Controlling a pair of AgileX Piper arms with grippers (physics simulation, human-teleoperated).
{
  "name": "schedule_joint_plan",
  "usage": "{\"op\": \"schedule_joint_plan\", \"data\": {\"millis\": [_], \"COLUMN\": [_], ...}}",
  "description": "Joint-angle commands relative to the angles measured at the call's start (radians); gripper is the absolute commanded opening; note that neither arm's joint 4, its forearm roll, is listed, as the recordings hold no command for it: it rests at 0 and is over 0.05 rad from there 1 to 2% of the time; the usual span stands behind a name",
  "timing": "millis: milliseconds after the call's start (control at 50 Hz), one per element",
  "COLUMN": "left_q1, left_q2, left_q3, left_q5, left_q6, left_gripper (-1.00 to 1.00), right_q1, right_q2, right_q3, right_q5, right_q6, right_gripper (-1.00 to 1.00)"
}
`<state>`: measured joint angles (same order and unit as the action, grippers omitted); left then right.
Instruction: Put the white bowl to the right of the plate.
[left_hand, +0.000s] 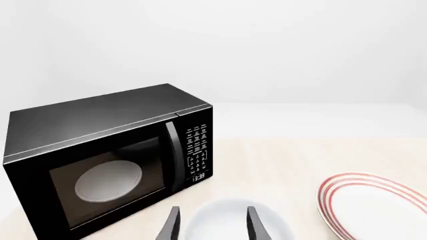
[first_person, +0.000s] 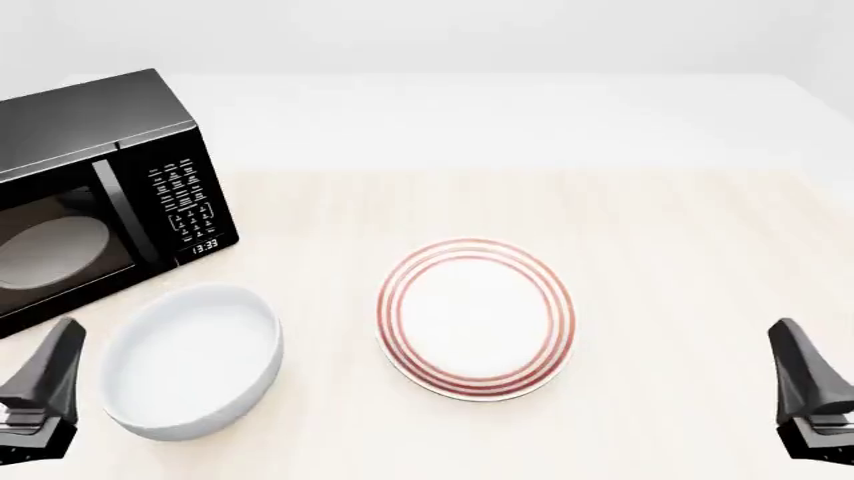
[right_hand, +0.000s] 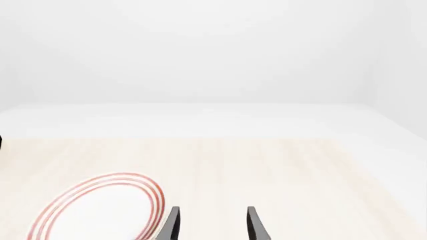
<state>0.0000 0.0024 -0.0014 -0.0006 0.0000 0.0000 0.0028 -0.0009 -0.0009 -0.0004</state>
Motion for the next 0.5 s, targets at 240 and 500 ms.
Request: {"op": "schedule_joint_plan", "data": {"millis": [240, 500], "left_q1": [0.000, 0.000], "left_q2": [0.005, 0.005], "left_q3": [-0.003, -0.003], "left_q5": [-0.001, -0.001], "left_q6": [0.000, 0.000], "left_gripper": [1.00, 1.00], "right_q1": [0.017, 0.121], "right_q2": [0.011, 0.477], "right_q3": [-0.001, -0.069], "right_q5": [-0.011, -0.292], "right_q6": [-0.012, -0.086], "right_gripper": [1.00, 1.00]}}
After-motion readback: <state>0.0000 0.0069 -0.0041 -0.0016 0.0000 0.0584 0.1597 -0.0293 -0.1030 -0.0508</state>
